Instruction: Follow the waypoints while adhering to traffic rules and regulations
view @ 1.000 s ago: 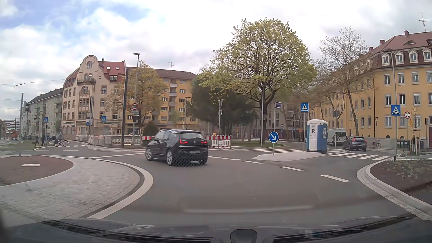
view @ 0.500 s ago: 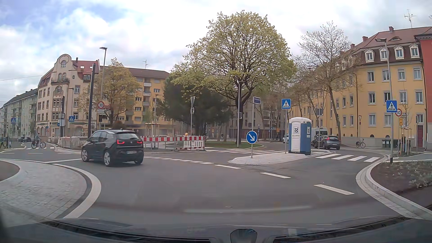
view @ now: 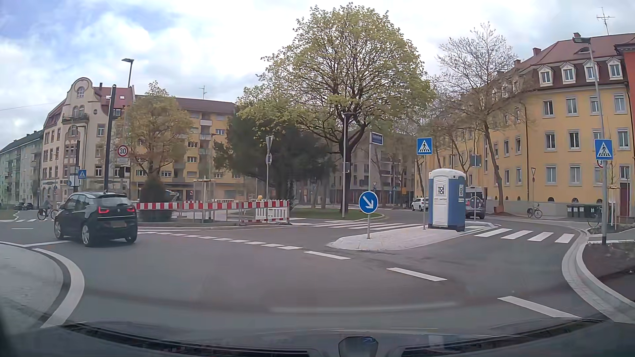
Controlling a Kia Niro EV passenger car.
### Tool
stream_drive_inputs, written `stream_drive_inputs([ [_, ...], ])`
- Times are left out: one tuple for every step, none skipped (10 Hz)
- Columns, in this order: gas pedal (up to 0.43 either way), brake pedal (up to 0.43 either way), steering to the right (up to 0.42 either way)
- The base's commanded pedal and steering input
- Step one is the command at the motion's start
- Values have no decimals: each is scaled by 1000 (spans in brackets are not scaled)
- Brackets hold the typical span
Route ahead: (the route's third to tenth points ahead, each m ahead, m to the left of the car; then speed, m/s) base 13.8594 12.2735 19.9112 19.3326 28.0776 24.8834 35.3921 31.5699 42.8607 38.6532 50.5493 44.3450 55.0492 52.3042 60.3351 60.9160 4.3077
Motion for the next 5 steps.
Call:
stream_drive_inputs([
  [0,0,-100],
  [0,0,-126],
  [0,0,-161],
  [0,0,-195],
  [0,0,-216],
])
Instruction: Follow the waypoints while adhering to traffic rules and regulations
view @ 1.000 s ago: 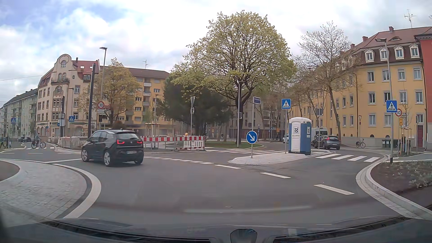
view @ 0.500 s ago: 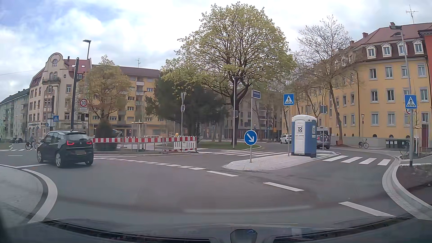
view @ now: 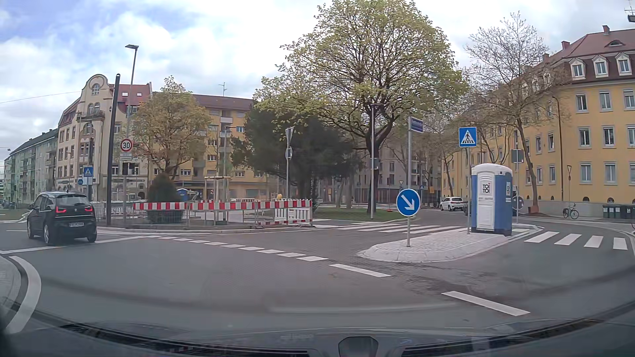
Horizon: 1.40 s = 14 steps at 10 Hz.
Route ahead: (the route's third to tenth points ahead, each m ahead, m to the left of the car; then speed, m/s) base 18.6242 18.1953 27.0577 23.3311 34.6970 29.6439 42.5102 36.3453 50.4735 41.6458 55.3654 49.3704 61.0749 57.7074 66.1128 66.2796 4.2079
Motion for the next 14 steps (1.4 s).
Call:
stream_drive_inputs([
  [0,0,-242],
  [0,0,-265],
  [0,0,-286],
  [0,0,-307],
  [8,0,-324],
  [20,0,-339],
  [20,0,-354],
  [20,0,-368],
  [20,0,-380],
  [20,0,-394],
  [28,0,-407],
  [47,0,-418],
  [47,0,-426],
  [47,0,-432],
])
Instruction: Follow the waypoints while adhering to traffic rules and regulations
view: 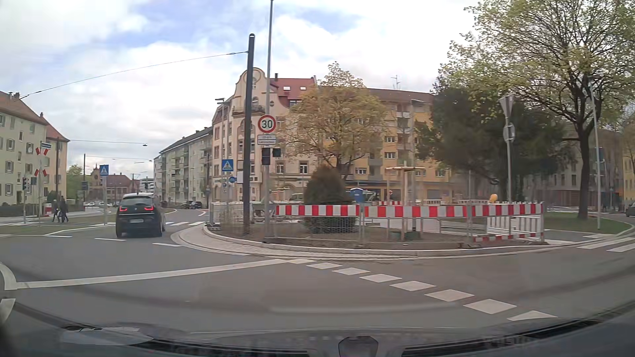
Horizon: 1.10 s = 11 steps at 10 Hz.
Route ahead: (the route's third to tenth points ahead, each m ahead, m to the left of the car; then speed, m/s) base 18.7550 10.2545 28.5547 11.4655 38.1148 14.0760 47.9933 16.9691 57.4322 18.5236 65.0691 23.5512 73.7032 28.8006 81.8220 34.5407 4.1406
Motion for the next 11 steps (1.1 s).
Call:
stream_drive_inputs([
  [47,0,-432],
  [47,0,-432],
  [47,0,-431],
  [59,0,-428],
  [59,0,-422],
  [59,0,-415],
  [59,0,-406],
  [59,0,-400],
  [67,0,-395],
  [67,0,-381],
  [67,0,-355],
])
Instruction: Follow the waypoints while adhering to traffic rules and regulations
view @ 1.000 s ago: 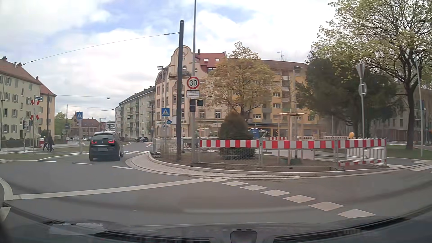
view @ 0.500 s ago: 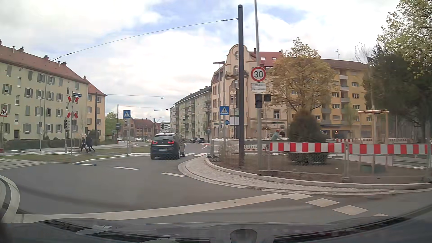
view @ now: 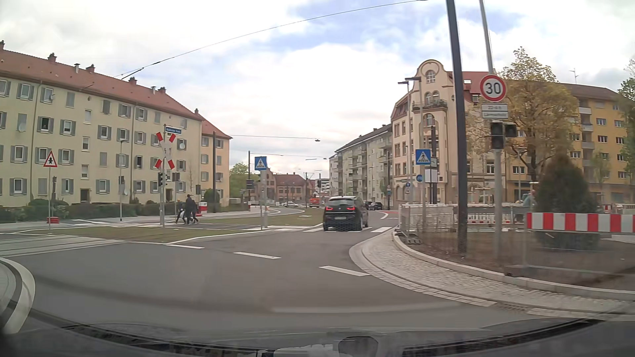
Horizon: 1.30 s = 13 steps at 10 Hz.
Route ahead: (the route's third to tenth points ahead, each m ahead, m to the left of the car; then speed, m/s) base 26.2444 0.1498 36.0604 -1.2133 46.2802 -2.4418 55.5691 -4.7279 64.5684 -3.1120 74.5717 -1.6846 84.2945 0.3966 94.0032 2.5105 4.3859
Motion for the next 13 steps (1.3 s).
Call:
stream_drive_inputs([
  [67,0,-320],
  [67,0,-291],
  [67,0,-252],
  [67,0,-216],
  [67,0,-179],
  [67,0,-139],
  [67,0,-99],
  [67,0,-71],
  [67,0,-35],
  [67,0,-2],
  [67,0,31],
  [67,0,53],
  [67,0,81],
])
